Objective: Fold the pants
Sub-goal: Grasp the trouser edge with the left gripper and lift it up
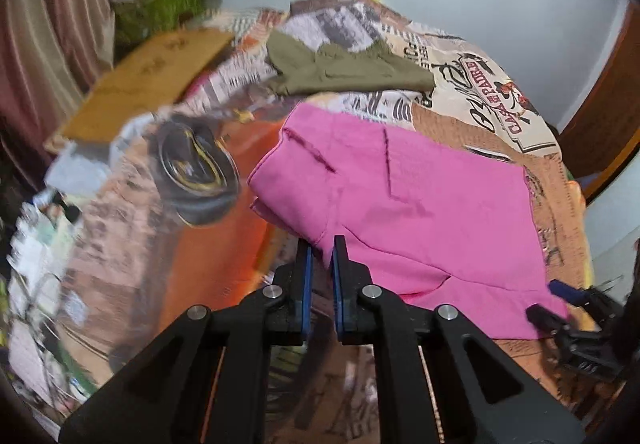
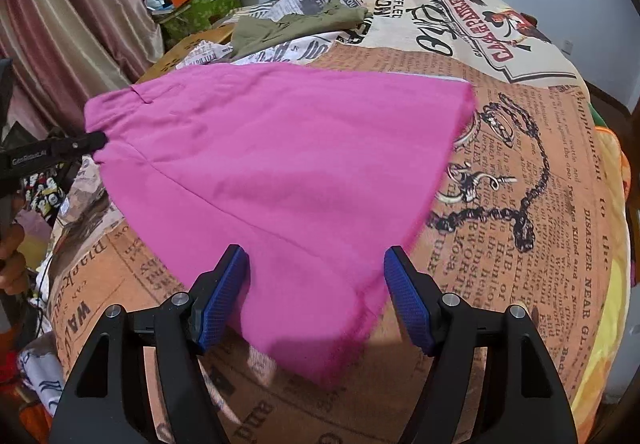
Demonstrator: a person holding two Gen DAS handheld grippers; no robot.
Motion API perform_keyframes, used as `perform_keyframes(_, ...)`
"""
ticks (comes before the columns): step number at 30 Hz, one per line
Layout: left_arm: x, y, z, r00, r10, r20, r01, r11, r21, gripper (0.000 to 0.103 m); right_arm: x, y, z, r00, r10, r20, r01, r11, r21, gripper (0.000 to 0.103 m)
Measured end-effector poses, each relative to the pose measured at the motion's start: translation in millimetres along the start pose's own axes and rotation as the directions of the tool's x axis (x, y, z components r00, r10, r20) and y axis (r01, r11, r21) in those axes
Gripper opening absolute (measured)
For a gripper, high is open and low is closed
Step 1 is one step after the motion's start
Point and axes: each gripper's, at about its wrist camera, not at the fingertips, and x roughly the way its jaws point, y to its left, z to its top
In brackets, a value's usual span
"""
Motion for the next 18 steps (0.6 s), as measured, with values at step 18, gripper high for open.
perform_keyframes(18,-59.5,-126.2,11.3,0.955,-0.188,0.23,0.077,0.905,0.419,0.009,-24.0,-40.4,-34.7,0.999,-0.041,0.018,0.037,0.984,0.172,0.069)
